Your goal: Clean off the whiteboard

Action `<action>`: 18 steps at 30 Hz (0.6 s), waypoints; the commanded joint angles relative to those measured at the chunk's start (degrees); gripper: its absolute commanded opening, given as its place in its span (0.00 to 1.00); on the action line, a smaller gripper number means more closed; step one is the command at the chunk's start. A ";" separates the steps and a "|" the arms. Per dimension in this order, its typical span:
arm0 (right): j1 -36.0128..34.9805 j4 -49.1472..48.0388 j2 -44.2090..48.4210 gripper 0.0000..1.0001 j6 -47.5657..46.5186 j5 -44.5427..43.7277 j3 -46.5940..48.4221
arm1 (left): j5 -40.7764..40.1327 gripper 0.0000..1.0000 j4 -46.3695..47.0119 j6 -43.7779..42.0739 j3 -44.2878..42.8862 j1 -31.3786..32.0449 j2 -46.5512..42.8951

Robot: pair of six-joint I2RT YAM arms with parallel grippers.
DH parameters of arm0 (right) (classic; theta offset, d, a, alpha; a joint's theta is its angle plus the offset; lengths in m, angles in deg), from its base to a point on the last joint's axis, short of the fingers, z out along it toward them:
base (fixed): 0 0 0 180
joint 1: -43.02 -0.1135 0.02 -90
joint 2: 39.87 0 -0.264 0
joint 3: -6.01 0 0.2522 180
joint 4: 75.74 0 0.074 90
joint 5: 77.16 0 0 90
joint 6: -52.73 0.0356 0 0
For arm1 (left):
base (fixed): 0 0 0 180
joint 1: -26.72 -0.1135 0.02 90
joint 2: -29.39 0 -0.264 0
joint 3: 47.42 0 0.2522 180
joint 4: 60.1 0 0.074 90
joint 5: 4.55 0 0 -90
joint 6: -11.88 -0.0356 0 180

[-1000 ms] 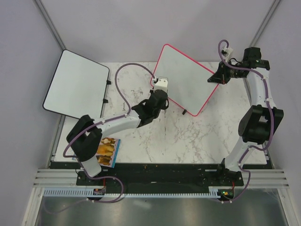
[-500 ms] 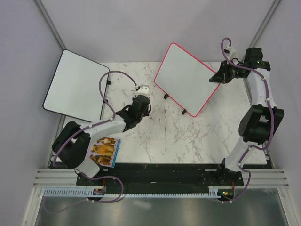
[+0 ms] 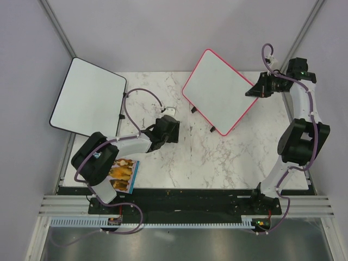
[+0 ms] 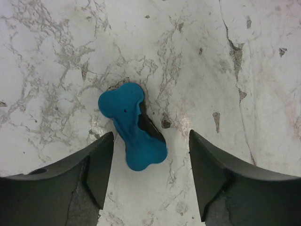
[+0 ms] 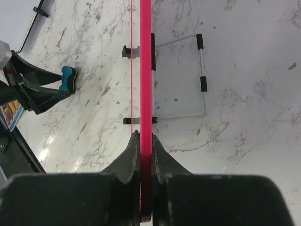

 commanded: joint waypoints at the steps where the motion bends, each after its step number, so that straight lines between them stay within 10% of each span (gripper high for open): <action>1: -2.35 22.23 -6.34 0.01 -7.78 -11.00 -5.09 | 1.71 0.74 1.80 1.56 -2.04 0.04 0.83; 18: -1.12 23.55 -7.22 0.40 -10.25 -8.81 -5.18 | -0.05 0.92 2.60 0.95 1.13 0.04 -4.00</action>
